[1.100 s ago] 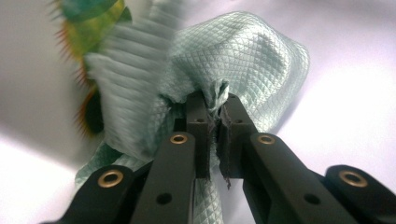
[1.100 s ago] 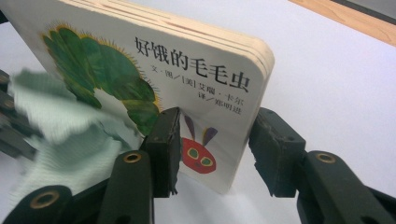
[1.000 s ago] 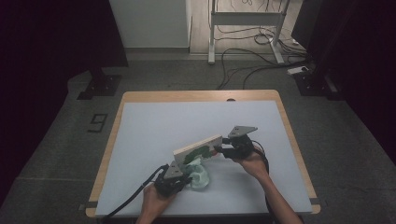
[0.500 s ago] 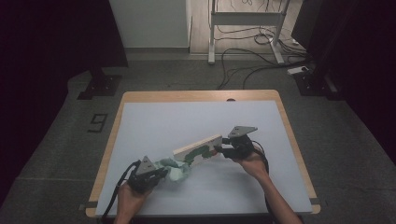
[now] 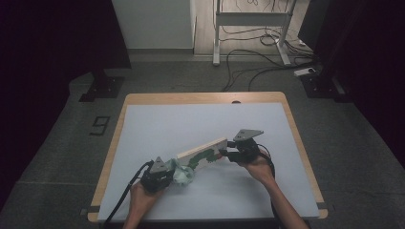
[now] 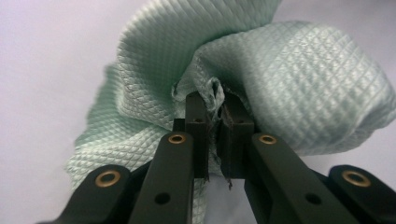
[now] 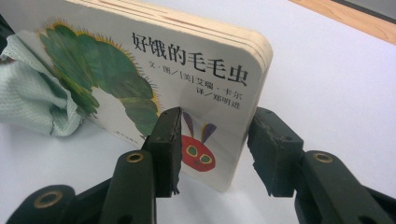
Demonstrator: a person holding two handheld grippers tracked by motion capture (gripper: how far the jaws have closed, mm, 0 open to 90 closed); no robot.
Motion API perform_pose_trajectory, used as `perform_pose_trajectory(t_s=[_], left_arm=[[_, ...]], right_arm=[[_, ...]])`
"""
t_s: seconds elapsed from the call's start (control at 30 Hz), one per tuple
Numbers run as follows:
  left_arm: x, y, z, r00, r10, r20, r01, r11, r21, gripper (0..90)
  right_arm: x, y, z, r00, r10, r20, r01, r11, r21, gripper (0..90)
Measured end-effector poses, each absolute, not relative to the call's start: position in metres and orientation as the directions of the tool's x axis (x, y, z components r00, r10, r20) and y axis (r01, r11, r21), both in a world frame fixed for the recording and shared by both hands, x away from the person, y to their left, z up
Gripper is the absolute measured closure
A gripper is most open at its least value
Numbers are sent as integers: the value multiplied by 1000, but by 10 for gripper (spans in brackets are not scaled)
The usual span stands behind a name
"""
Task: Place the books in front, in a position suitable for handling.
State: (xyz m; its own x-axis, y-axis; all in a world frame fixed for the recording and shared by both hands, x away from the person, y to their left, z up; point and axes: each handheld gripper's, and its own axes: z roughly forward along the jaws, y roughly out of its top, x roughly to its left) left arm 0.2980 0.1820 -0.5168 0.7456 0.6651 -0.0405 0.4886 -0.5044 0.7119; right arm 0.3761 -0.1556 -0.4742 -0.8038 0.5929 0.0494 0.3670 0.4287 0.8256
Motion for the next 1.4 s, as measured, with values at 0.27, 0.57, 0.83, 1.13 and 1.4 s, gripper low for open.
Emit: perform_pose_trajectory(t_s=[0.27,0.57,0.83,1.13,1.4], left_arm=[[299,184,-514,741,669,-55,483,-473,737,837],[300,186,-482,744,668,-11,436,-473,765,837],[299,189,-454,746,666,-5,399,-442,803,837],[296,189,-439,744,668,14,375,-433,820,836],[298,189,-458,737,676,-6,399,-428,811,835]], right_arm=[[375,-154,-474,-799,600,47,368,425,827,539],[375,-155,-474,-801,597,43,364,428,827,539],[375,-155,-474,-804,594,42,361,431,827,538],[375,-155,-474,-803,595,40,362,433,825,537],[374,-155,-475,-803,594,42,361,430,828,536]])
